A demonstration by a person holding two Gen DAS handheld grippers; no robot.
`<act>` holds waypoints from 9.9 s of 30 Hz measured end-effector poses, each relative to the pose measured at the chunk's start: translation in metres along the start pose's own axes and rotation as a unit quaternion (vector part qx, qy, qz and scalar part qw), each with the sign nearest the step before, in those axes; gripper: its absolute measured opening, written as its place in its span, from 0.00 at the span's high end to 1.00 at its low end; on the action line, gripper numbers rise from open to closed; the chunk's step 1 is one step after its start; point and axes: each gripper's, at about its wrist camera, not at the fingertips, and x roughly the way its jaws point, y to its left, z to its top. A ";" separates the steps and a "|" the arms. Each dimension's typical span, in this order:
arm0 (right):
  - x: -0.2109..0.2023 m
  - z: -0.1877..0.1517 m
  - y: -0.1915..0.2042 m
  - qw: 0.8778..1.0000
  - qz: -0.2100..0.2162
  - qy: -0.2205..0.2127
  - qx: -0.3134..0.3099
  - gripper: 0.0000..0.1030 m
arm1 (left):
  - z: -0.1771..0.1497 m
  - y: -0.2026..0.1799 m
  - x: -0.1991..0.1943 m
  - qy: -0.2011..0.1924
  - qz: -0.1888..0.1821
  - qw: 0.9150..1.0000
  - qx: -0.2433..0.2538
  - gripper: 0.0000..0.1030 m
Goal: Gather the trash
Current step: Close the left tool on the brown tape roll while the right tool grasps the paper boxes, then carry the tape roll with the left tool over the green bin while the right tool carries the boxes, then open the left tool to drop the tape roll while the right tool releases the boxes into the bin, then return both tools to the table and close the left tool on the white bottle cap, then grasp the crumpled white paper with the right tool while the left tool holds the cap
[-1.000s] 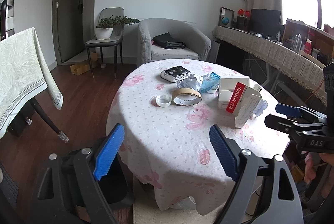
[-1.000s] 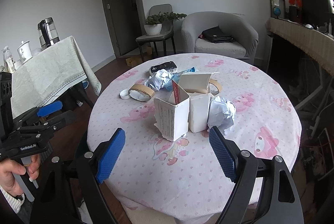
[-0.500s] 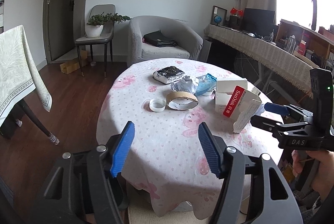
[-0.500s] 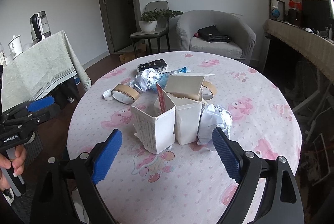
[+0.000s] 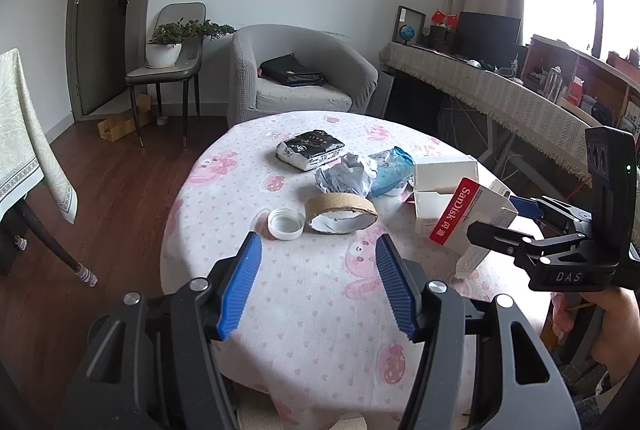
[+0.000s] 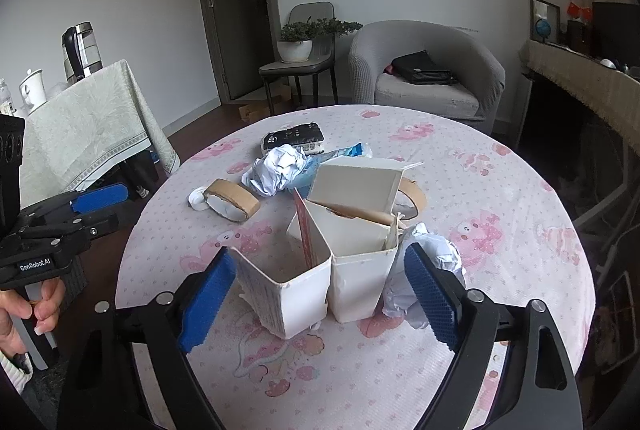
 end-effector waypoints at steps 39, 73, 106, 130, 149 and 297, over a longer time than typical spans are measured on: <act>-0.021 0.042 -0.045 0.996 0.036 -0.078 0.037 0.39 | 0.027 -0.024 0.105 0.093 0.024 0.995 0.032 0.15; 0.017 0.080 0.055 0.992 0.103 -0.075 0.001 0.41 | 0.038 0.070 0.025 0.017 0.042 0.999 -0.017 0.36; 0.140 0.088 0.244 0.974 0.218 0.038 -0.047 0.41 | -0.066 0.245 0.015 0.176 0.149 0.969 -0.087 0.36; 0.223 0.050 0.304 0.963 0.210 0.152 -0.078 0.41 | -0.134 0.285 0.025 0.293 0.119 0.942 -0.114 0.27; 0.280 0.002 0.310 0.954 0.154 0.239 -0.099 0.41 | -0.080 0.292 -0.029 0.175 0.163 0.964 -0.114 0.40; 0.013 0.000 -0.043 0.994 -0.050 0.094 0.017 0.59 | 0.032 0.023 0.088 0.066 0.019 0.998 0.006 0.68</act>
